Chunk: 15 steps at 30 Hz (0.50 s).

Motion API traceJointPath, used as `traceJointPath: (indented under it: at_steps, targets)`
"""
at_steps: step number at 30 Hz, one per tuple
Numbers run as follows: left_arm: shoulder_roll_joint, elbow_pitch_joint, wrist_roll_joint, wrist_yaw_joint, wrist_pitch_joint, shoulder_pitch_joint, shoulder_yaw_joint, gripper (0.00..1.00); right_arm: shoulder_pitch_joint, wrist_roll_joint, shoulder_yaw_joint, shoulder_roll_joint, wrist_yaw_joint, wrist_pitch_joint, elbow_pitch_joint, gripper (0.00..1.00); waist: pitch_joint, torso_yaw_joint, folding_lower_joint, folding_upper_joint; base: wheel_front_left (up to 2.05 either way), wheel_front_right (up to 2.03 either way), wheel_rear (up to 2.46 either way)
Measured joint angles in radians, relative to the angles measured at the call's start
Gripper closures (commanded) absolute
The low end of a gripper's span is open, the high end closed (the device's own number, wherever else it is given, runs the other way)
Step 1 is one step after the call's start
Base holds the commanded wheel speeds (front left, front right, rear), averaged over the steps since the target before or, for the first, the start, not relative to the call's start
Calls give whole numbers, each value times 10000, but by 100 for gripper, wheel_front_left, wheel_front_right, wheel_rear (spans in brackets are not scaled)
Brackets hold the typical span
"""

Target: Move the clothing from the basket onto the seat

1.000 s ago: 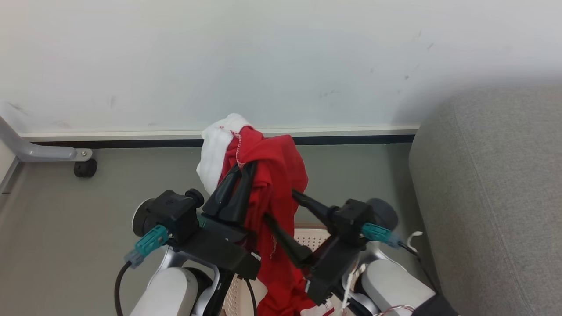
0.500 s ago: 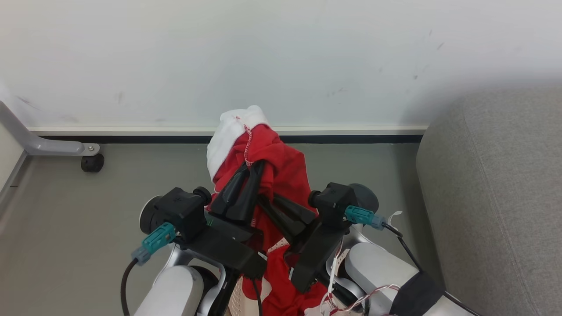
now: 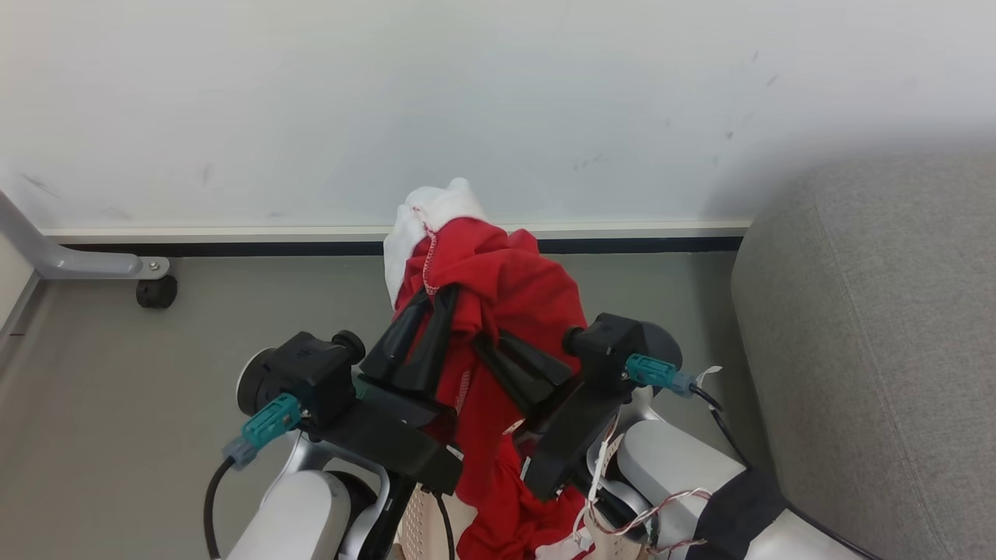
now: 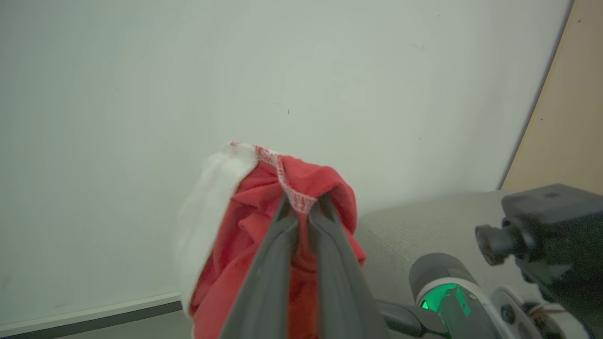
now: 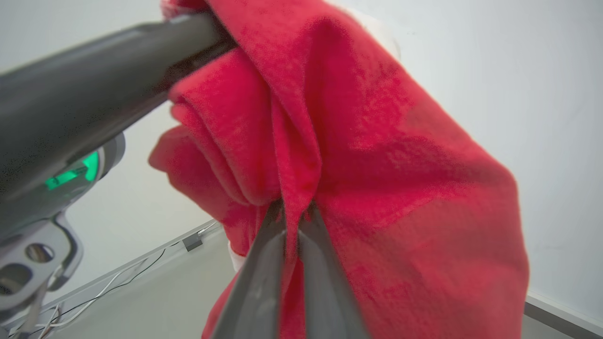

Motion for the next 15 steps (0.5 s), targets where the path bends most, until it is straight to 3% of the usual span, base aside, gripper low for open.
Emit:
traceJointPath:
  at_steps: [1, 2, 4, 15]
  targets:
    - [33, 0, 0, 0, 2, 4, 13, 56, -18, 0, -59, -4, 0, -38, 56, 100, -1, -19, 0, 0, 0, 0, 0]
    - [65, -2, 0, 0, 2, 8, 25, 49, -38, 0, -121, -4, 4, -73, 98, 100, -2, -38, 0, 0, 0, 0, 0]
    - [90, -2, 0, 0, 35, 11, 36, 3, -69, 0, -180, -2, 10, -84, 150, 100, -3, -59, 0, 0, 0, 0, 0]
    - [384, -92, -13, -226, 284, 294, -263, 0, -183, 13, -918, -303, 54, -337, 462, 100, 3, -289, 0, 0, 0, 0, 0]
